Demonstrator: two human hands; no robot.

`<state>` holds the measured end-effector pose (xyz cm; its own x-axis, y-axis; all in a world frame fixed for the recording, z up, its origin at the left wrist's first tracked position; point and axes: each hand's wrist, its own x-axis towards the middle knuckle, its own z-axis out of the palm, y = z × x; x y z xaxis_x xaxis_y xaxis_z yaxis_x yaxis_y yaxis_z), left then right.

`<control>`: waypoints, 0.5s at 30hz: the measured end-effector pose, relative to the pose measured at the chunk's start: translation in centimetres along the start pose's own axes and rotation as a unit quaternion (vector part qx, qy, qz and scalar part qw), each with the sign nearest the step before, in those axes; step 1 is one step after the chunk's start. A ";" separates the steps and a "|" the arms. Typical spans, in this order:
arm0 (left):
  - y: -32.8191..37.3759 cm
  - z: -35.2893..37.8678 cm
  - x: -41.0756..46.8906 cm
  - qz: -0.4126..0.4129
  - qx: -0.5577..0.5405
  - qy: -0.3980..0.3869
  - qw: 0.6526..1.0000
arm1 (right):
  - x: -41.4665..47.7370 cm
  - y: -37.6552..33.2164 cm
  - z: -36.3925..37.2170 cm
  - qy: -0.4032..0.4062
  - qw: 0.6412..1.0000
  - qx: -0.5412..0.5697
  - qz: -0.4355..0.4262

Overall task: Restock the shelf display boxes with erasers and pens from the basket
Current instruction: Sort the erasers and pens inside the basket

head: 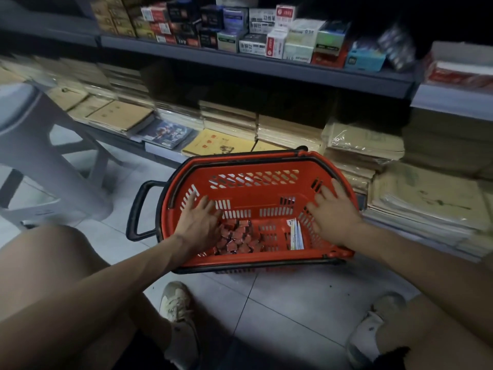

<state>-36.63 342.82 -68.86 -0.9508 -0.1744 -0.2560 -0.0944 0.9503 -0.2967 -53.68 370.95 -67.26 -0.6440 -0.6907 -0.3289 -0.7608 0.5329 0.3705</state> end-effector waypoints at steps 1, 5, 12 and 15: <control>0.3 -0.2 -0.1 0.009 -0.018 0.010 1.000 | 0.1 -0.3 -0.1 0.005 1.000 0.003 -0.010; 0.4 -1.1 0.1 0.030 -0.065 0.039 0.997 | 0.8 -1.5 -0.6 0.015 0.998 0.052 -0.036; -2.5 2.7 2.1 0.013 -0.105 -0.004 0.994 | 7.0 -6.5 -1.7 -0.006 0.982 0.136 -0.129; -3.1 4.1 3.4 0.014 -0.099 -0.046 0.994 | 10.6 -9.6 0.0 -0.064 0.972 0.156 -0.162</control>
<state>-38.33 338.18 -72.60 -0.9236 -0.1607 -0.3481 -0.1325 0.9858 -0.1035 -53.20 358.48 -74.37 -0.3562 -0.7912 -0.4971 -0.8997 0.4340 -0.0461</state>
